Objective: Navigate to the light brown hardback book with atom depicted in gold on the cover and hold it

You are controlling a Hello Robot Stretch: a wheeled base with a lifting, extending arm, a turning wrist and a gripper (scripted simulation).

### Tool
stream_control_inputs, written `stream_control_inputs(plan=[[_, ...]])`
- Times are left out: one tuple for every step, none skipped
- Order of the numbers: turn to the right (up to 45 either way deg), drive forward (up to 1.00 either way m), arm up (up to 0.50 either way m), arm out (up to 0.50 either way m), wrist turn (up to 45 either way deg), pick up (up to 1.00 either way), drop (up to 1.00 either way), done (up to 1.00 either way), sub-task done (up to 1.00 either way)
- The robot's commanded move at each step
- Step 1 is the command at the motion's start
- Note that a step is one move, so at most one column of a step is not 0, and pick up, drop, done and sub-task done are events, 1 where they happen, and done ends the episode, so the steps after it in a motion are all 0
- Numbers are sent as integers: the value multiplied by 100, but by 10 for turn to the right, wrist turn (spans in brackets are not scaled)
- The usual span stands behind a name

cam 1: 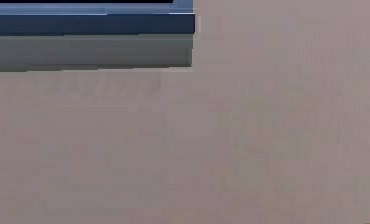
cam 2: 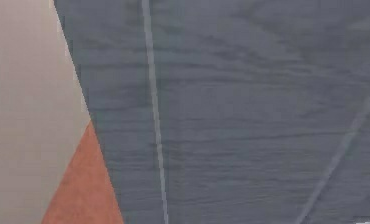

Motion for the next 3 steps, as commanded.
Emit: stream_control_inputs(plan=[[0, 5, 0, 0, 0, 0, 0, 0, 0], [300, 0, 0, 0, 0, 0, 0, 0, 0], [0, 20, 0, 0, 0, 0, 0, 0, 0]])
